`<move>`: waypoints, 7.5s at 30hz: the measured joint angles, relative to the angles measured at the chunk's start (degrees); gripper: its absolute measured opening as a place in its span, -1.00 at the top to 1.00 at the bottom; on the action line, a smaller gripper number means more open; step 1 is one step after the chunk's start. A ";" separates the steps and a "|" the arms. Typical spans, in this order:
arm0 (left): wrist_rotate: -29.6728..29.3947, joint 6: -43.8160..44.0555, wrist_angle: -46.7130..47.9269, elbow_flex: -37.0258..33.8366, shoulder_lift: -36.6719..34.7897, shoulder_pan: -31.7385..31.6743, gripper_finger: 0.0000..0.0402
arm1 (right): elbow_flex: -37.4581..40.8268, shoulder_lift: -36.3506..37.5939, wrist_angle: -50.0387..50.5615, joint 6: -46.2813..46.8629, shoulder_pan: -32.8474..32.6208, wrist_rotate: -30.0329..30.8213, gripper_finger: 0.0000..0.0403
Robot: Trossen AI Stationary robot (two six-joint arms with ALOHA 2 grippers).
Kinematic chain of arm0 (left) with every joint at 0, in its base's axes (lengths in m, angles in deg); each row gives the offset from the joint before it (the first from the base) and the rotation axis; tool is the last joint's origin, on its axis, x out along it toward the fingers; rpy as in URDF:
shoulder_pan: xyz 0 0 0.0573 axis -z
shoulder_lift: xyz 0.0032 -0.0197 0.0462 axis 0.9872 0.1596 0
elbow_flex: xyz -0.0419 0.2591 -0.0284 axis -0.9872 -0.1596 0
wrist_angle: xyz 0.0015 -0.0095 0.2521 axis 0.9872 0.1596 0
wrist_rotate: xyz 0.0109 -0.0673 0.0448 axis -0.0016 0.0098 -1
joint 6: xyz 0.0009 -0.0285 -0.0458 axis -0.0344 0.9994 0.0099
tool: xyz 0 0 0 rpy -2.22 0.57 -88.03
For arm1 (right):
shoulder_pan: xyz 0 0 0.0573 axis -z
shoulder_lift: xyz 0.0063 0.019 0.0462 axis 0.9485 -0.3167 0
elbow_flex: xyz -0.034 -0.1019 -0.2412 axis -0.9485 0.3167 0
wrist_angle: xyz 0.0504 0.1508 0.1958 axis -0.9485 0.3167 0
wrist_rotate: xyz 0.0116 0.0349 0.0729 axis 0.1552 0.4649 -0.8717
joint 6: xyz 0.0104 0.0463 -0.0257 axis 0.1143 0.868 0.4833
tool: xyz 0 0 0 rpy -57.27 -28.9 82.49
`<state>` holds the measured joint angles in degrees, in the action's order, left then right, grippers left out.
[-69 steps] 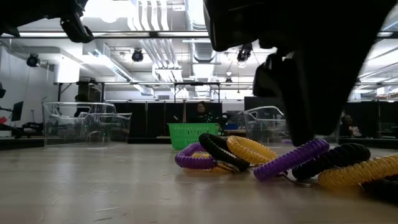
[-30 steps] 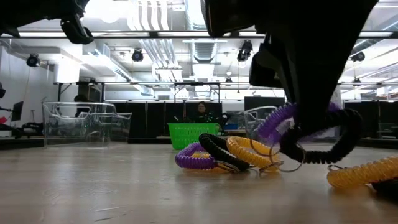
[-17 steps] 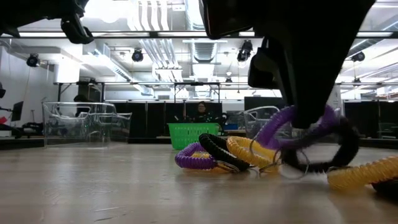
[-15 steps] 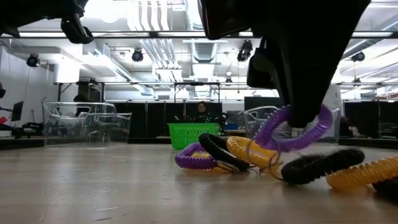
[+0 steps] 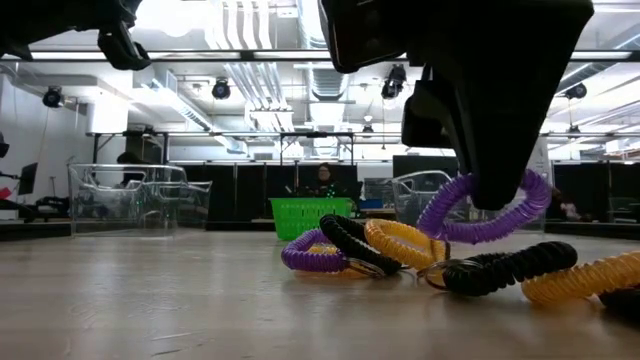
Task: Sort spring keychains
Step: Put the bottom purple spring keychain into the right transparent bin, then put the purple spring keychain into the right transparent bin
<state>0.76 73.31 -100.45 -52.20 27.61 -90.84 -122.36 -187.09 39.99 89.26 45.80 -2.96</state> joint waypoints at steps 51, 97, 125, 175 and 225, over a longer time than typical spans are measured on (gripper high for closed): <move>0.09 1.07 0.19 0.00 -0.02 0.00 0.99 | -27.44 6.35 40.60 -6.64 16.94 16.73 0.94; -0.42 1.25 0.20 0.00 0.04 0.00 0.99 | 7.42 16.02 29.32 -18.47 69.53 16.52 0.94; -0.35 1.06 0.22 0.00 0.04 0.00 0.99 | 6.17 17.12 27.28 -15.91 66.03 13.38 0.27; 5.29 -9.32 20.26 4.60 7.04 0.02 0.99 | -0.96 20.53 5.16 2.73 20.06 19.30 0.40; 0.88 -66.62 36.41 46.00 74.89 22.57 0.56 | -0.90 31.91 -5.17 5.87 -1.90 57.94 0.40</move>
<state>1.64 6.69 -64.04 -6.20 102.50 -68.27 -123.26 -155.17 34.82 95.13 43.90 54.98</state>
